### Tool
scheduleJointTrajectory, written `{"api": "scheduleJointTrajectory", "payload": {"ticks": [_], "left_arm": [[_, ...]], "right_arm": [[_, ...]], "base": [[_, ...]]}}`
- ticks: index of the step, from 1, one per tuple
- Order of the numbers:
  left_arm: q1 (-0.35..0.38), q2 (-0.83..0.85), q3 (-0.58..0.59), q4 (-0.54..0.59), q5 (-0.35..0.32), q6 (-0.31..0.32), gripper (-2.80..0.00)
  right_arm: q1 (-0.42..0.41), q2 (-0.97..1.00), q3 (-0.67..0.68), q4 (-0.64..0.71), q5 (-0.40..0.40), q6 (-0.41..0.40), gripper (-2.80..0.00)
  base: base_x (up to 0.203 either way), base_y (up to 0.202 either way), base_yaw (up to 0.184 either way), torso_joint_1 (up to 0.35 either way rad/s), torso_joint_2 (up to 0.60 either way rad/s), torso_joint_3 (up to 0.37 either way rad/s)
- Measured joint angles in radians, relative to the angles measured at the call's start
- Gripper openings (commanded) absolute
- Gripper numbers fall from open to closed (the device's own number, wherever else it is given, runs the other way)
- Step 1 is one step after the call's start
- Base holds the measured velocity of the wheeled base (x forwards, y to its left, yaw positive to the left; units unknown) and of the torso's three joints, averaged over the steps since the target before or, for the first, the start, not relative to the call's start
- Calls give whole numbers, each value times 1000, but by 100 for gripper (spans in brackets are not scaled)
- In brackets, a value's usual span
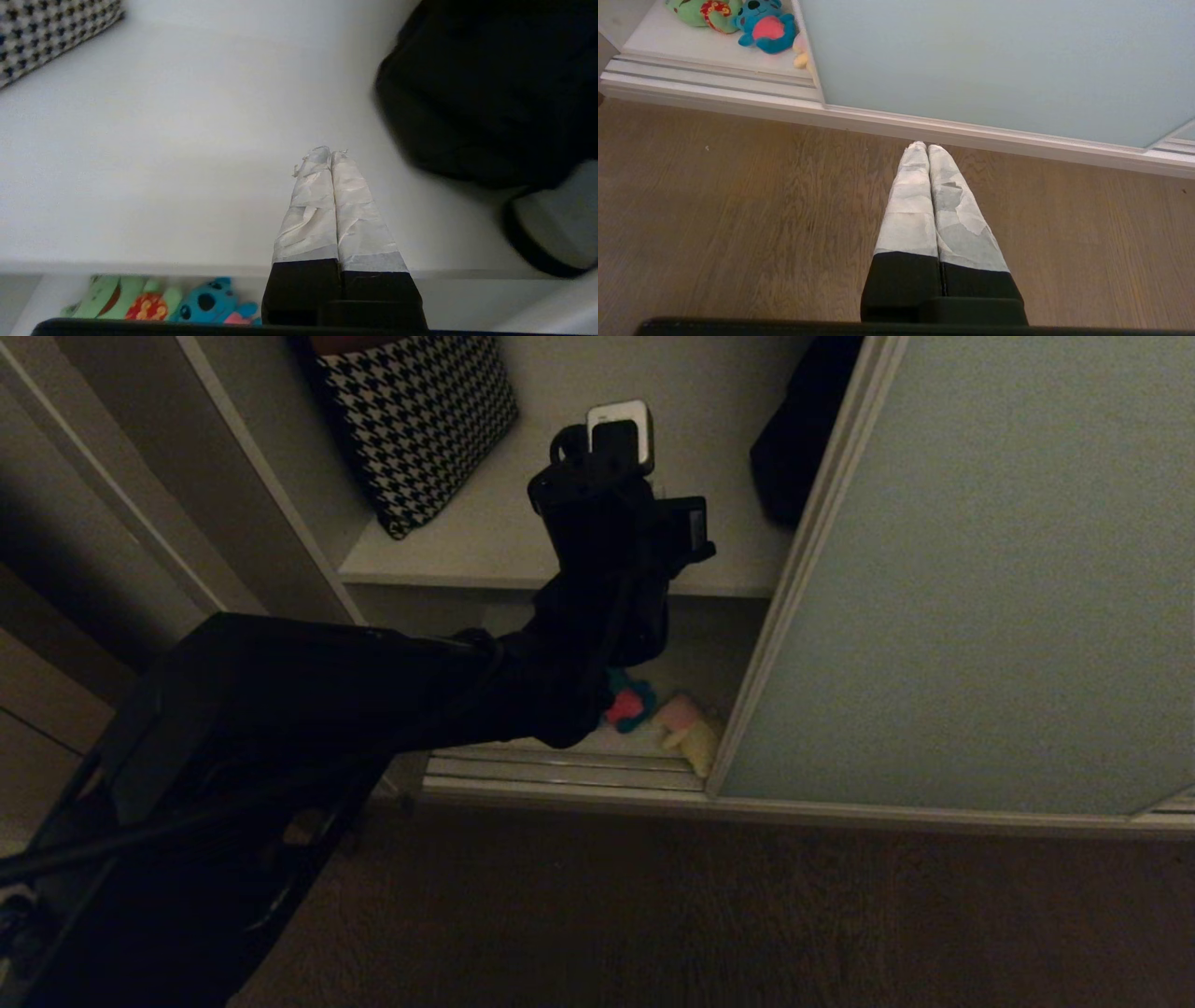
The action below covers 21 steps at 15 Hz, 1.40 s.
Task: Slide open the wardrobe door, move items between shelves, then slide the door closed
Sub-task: Open the door
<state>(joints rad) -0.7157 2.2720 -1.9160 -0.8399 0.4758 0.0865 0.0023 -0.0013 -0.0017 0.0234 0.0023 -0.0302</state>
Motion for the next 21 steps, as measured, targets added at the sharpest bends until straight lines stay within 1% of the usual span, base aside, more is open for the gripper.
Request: {"api": "scheduleJointTrajectory", "payload": {"ticks": [2, 4, 5, 7, 9, 10, 13, 14, 15, 16, 18, 21], "left_arm": [[2, 11, -11, -6, 55, 3, -280], [20, -30, -8, 7, 81, 7, -280], [37, -71, 10, 23, 87, 9, -280], [79, -186, 109, 48, 93, 19, -280], [150, -343, 278, 64, 95, 56, -280], [198, -436, 387, 71, 95, 78, -280], [374, -717, 695, 98, 88, 122, -280], [439, -819, 791, 118, 83, 127, -280], [489, -922, 876, 147, 79, 130, -280], [528, -1035, 955, 186, 75, 131, -280], [579, -1252, 1095, 299, 69, 127, -280], [639, -1553, 1337, 482, 63, 94, -280]], "right_arm": [[0, 0, 0, 0, 1, 0, -280], [0, 0, 0, 0, 0, 0, -280], [0, 0, 0, 0, 0, 0, -280], [0, 0, 0, 0, 1, 0, -280], [0, 0, 0, 0, 0, 0, -280], [0, 0, 0, 0, 0, 0, -280], [0, 0, 0, 0, 0, 0, -280], [0, 0, 0, 0, 0, 0, -280], [0, 0, 0, 0, 0, -1, -280], [0, 0, 0, 0, 0, 0, -280], [0, 0, 0, 0, 0, 0, -280], [0, 0, 0, 0, 0, 0, -280]], "base": [[0, 0, 0, 0, 0, 0], [0, 0, 0, 0, 0, 0], [0, 0, 0, 0, 0, 0], [0, 0, 0, 0, 0, 0], [0, 0, 0, 0, 0, 0], [0, 0, 0, 0, 0, 0], [0, 0, 0, 0, 0, 0], [0, 0, 0, 0, 0, 0], [0, 0, 0, 0, 0, 0], [0, 0, 0, 0, 0, 0], [0, 0, 0, 0, 0, 0], [0, 0, 0, 0, 0, 0]]}}
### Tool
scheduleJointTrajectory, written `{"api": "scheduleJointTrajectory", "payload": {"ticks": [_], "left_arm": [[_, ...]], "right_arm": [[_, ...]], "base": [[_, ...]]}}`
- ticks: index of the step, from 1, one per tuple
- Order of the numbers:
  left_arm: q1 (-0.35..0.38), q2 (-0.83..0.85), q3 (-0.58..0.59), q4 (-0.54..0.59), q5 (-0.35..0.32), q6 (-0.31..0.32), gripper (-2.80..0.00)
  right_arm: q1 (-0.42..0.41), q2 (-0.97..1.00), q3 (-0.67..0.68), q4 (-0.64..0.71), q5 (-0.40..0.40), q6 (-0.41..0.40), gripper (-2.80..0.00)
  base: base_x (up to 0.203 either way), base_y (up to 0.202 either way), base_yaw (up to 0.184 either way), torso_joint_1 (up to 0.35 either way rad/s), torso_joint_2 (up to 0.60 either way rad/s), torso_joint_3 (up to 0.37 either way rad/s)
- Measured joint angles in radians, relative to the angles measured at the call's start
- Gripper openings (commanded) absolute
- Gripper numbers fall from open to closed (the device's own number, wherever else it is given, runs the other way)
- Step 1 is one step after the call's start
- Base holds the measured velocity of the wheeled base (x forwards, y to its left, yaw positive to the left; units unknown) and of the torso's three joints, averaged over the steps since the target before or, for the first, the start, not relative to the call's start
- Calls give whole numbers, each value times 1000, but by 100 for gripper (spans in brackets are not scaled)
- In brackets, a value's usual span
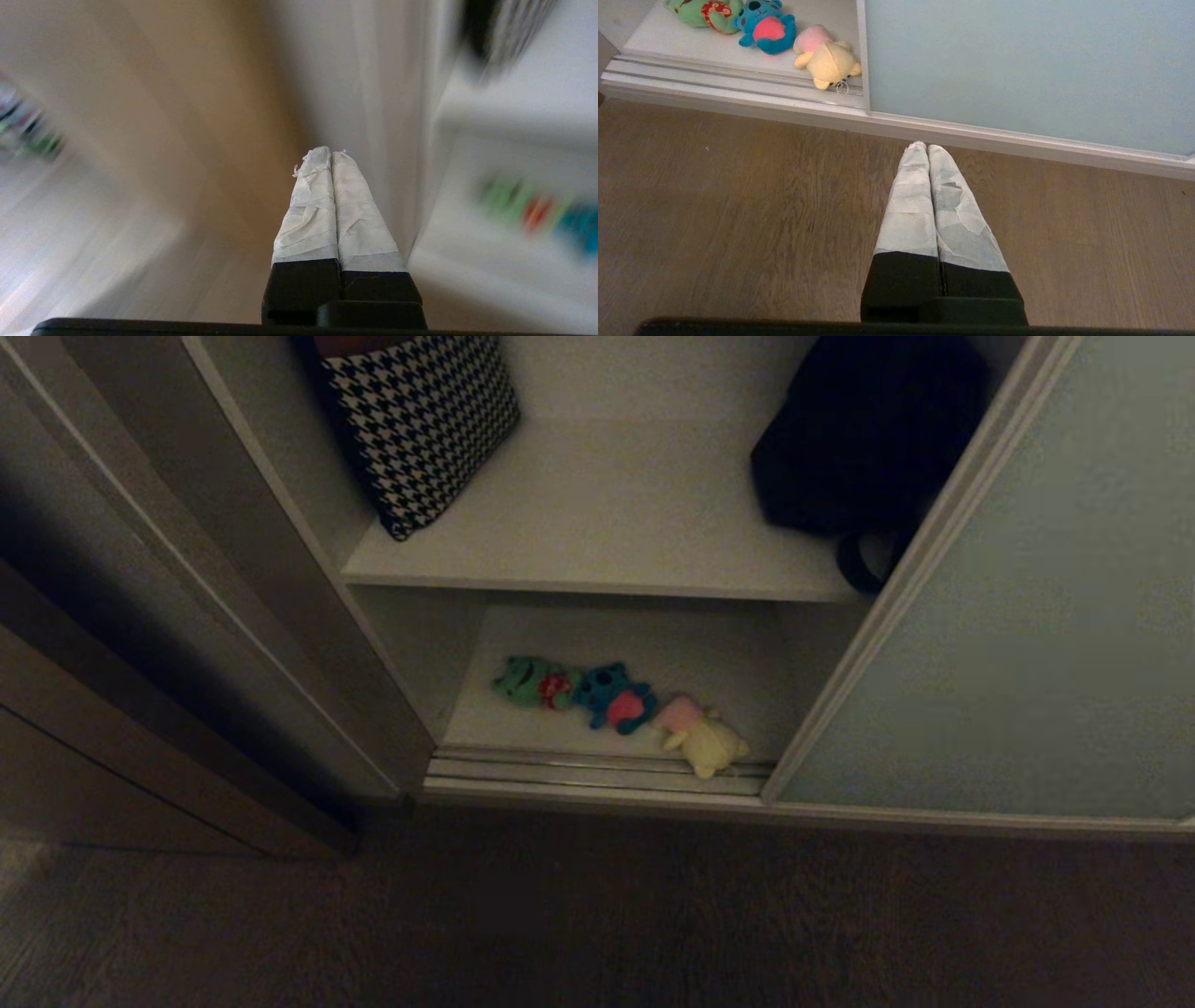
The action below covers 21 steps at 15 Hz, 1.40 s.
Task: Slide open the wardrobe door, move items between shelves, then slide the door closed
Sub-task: Open the door
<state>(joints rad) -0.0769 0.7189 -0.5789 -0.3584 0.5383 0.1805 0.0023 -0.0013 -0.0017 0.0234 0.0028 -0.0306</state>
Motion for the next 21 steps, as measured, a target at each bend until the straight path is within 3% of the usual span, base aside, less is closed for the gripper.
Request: {"api": "scheduleJointTrajectory", "payload": {"ticks": [3, 6, 10, 12, 15, 17, 21], "left_arm": [[76, -248, 224, 95, -14, -67, -280], [102, -415, 416, 131, -69, -136, -280], [90, -584, 527, 208, -310, -163, -280], [88, -659, 540, 310, -428, -148, -280], [86, -704, 563, 364, -587, -38, -280], [85, -715, 563, 384, -603, -35, -280], [84, -722, 575, 357, -566, -104, -280]], "right_arm": [[0, 0, 0, 0, 0, 0, -280], [0, 0, 0, 0, 0, 1, -280], [0, 0, 0, 0, 0, 0, -280], [0, 0, 0, 0, 0, 1, -280], [0, 0, 0, 0, 0, 0, -280], [0, 0, 0, 0, 0, 0, -280], [0, 0, 0, 0, 0, 0, -280]], "base": [[0, 0, 0, 0, 0, 0], [0, 0, 0, 0, 0, 0], [0, 0, 0, 0, 0, 0], [0, 0, 0, 0, 0, 0], [0, 0, 0, 0, 0, 0], [0, 0, 0, 0, 0, 0], [0, 0, 0, 0, 0, 0]]}}
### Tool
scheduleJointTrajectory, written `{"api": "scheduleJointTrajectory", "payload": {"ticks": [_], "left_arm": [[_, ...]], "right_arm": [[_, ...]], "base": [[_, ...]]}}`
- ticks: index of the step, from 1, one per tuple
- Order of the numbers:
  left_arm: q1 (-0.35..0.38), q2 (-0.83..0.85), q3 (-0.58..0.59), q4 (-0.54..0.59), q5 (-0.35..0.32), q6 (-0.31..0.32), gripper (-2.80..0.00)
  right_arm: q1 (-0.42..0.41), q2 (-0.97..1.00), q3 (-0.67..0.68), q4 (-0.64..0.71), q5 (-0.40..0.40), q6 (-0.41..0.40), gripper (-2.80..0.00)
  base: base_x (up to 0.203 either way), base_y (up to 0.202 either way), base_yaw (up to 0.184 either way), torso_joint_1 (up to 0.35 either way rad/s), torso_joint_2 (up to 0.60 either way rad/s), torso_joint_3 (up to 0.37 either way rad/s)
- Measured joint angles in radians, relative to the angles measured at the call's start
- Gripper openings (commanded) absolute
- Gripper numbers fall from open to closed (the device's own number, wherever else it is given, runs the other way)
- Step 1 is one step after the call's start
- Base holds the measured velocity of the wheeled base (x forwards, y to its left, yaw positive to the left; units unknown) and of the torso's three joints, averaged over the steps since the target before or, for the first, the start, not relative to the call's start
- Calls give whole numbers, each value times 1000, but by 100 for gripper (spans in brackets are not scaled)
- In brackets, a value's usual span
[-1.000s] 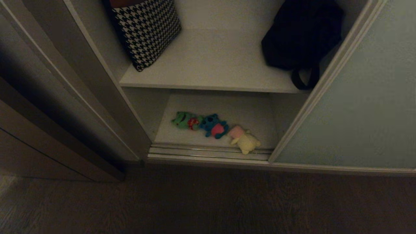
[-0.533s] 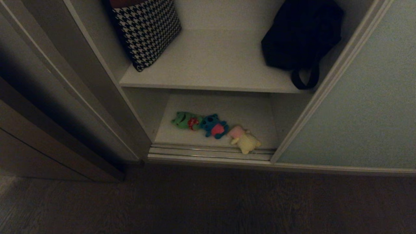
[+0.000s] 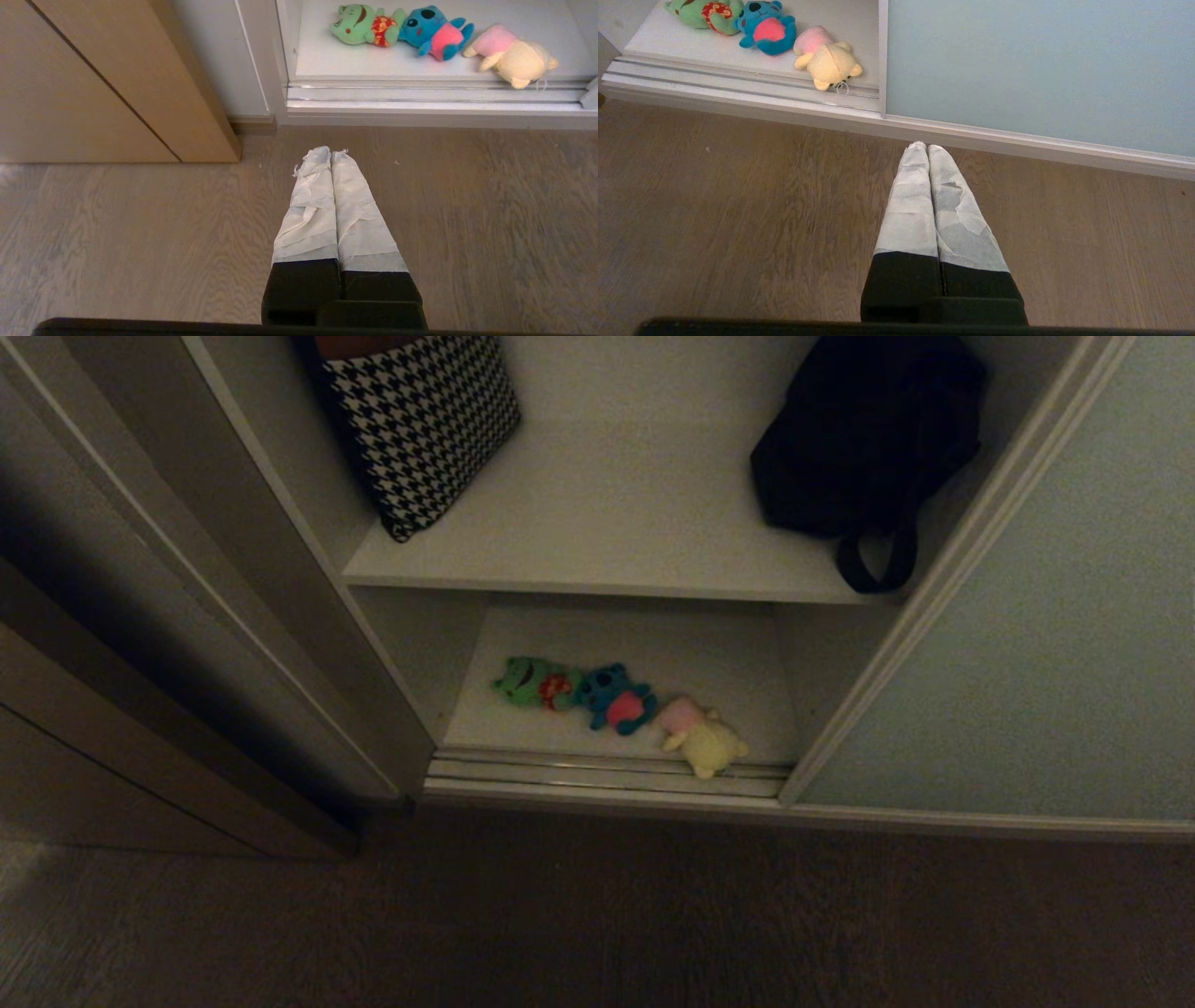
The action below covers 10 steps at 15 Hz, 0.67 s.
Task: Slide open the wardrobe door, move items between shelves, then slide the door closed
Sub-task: Open the door
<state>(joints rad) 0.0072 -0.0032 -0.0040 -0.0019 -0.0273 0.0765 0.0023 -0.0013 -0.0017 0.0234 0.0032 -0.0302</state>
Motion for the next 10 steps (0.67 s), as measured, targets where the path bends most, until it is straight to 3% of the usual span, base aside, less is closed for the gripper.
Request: {"api": "scheduleJointTrajectory", "payload": {"ticks": [7, 10], "left_arm": [[0, 0, 2, -2, 2, -1, -280], [0, 0, 2, -2, 4, 1, -280]], "right_arm": [[0, 0, 0, 0, 0, 0, -280], [0, 0, 0, 0, -1, 0, -280]], "base": [[0, 0, 0, 0, 0, 0], [157, -4, 2, 2, 3, 4]]}}
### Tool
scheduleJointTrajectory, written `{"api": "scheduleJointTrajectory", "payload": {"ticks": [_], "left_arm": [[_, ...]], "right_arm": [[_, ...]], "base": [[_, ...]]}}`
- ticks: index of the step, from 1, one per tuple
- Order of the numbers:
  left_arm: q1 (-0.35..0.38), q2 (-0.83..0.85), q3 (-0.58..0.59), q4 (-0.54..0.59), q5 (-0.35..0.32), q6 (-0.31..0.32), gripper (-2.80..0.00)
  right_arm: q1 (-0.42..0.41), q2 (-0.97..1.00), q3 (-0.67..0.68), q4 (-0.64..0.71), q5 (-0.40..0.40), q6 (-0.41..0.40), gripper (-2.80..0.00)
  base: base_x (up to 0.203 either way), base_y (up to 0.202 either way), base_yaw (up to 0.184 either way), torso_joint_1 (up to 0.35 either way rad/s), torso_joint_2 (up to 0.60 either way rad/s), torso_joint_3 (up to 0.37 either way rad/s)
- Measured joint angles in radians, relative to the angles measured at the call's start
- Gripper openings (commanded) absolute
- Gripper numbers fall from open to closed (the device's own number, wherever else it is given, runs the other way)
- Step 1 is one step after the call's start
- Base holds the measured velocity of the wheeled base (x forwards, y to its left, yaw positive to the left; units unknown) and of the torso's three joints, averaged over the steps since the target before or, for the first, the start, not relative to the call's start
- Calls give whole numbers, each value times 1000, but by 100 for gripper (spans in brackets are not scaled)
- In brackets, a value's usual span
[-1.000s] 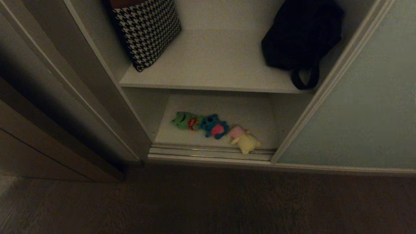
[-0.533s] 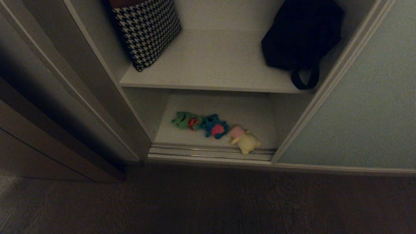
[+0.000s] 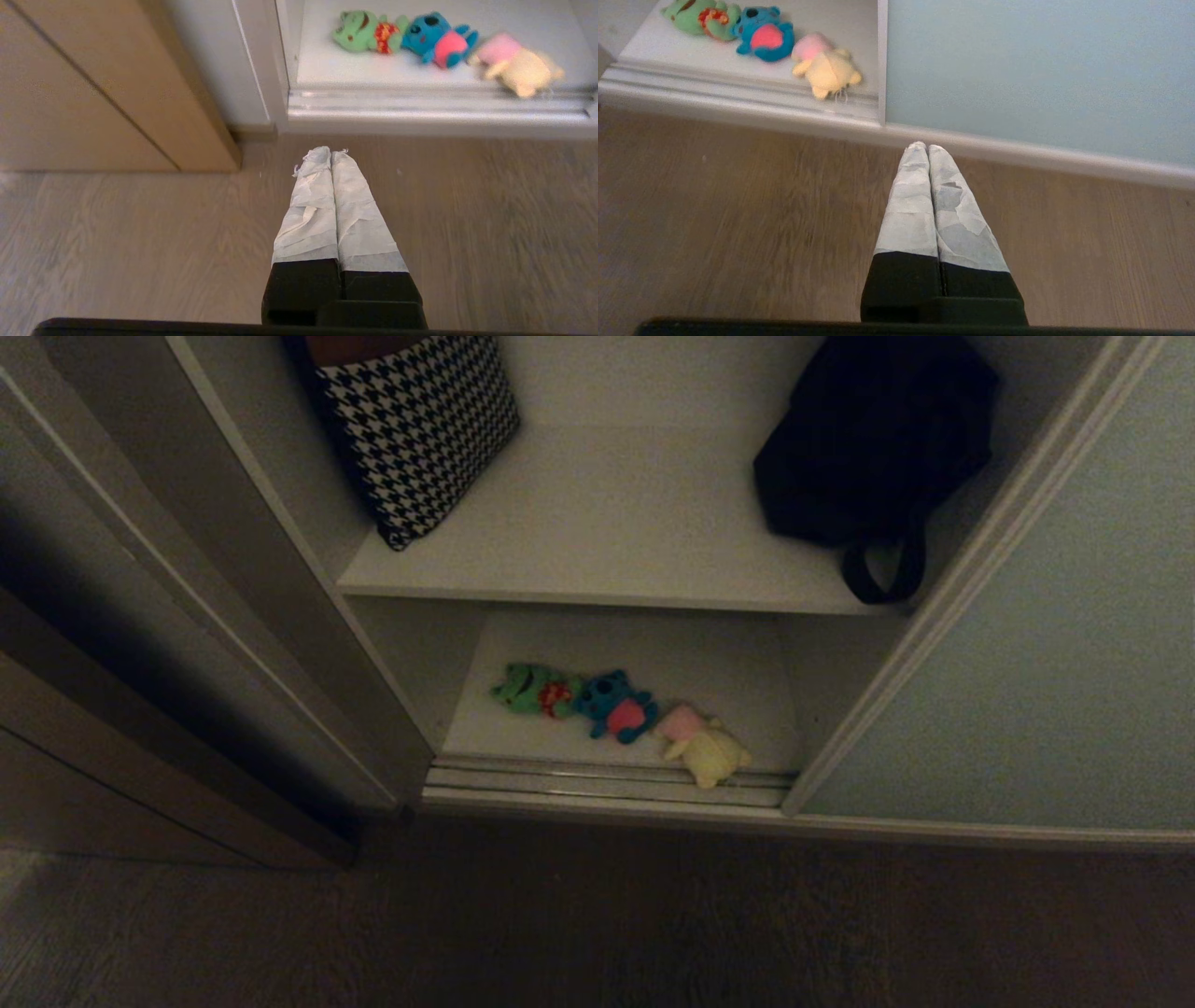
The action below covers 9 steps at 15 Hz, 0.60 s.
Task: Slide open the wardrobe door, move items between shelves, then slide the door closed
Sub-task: Open the door
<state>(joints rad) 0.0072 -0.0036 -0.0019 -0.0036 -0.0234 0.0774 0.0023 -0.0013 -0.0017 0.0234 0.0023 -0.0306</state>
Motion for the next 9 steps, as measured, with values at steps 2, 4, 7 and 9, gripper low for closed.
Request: {"api": "scheduleJointTrajectory", "payload": {"ticks": [2, 4, 7, 9], "left_arm": [[0, 0, 0, 0, 0, -1, -280], [2, 0, 1, 2, 0, 3, -280], [0, 0, 1, -1, 0, -20, -280], [0, 0, 1, 0, 0, -20, -280]], "right_arm": [[-1, 0, 0, 0, 0, 0, -280], [0, 0, 0, 0, 0, 0, -280], [0, 0, 0, 0, 0, 0, -280], [0, 0, 0, 0, 0, 1, -280]], "base": [[198, -61, 6, -4, 2, 7], [130, -40, -5, 1, 6, 0], [0, 0, 0, 0, 0, 0], [0, 0, 0, 0, 0, 0]]}}
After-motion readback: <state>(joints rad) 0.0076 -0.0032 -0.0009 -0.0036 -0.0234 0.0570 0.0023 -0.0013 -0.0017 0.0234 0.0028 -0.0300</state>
